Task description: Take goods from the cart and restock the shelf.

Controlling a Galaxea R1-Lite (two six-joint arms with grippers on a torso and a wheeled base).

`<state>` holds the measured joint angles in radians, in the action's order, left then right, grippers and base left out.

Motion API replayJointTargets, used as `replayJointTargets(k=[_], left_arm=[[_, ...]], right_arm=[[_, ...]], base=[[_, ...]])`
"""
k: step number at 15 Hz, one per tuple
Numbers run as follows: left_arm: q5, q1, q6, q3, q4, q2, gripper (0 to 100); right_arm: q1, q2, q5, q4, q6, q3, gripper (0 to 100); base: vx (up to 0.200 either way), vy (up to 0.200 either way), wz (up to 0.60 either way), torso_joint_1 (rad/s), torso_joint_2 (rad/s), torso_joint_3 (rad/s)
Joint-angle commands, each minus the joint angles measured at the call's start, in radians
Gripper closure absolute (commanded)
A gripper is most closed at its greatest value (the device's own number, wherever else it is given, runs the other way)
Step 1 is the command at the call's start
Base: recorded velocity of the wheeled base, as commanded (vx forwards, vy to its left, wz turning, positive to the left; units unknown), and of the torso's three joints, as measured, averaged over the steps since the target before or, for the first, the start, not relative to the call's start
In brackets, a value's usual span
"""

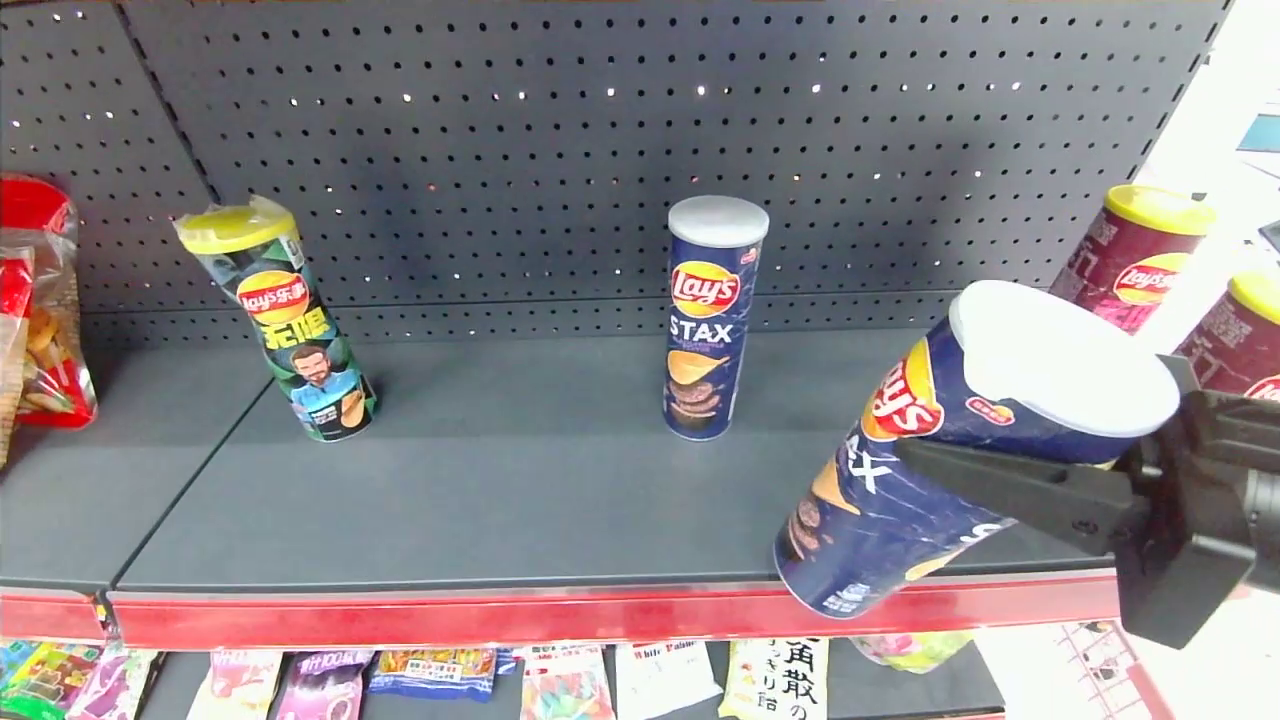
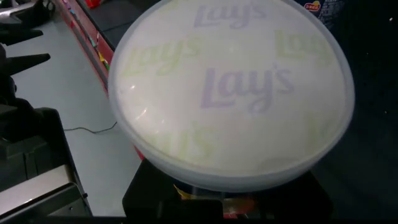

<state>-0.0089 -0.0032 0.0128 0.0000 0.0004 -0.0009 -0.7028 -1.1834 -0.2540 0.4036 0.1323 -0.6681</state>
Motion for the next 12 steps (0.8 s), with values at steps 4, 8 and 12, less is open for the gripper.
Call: replayJointTargets(k=[4,8,12], left_arm=[[0.0,0.0,0.0,0.0,0.0,0.001,0],[-0.002,0.0,-0.007,0.0,0.001,0.001,0],[-0.005,-0.001,-0.007,-0.002,0.001,0.004,0]], right_arm=[[-0.001,0.004,-0.001,0.001,0.001,0.004,100],[-0.001,0.033,-0.002,0.0,0.0,0.022,100],[-0.001,0.036,0.001,0.003,0.001,0.039,100]], base=[[0.1,0.0,0.0,-0.005,0.0,0.005],[0.0,0.0,0.0,0.0,0.0,0.0],[0.0,0.0,0.0,0.0,0.0,0.0]])
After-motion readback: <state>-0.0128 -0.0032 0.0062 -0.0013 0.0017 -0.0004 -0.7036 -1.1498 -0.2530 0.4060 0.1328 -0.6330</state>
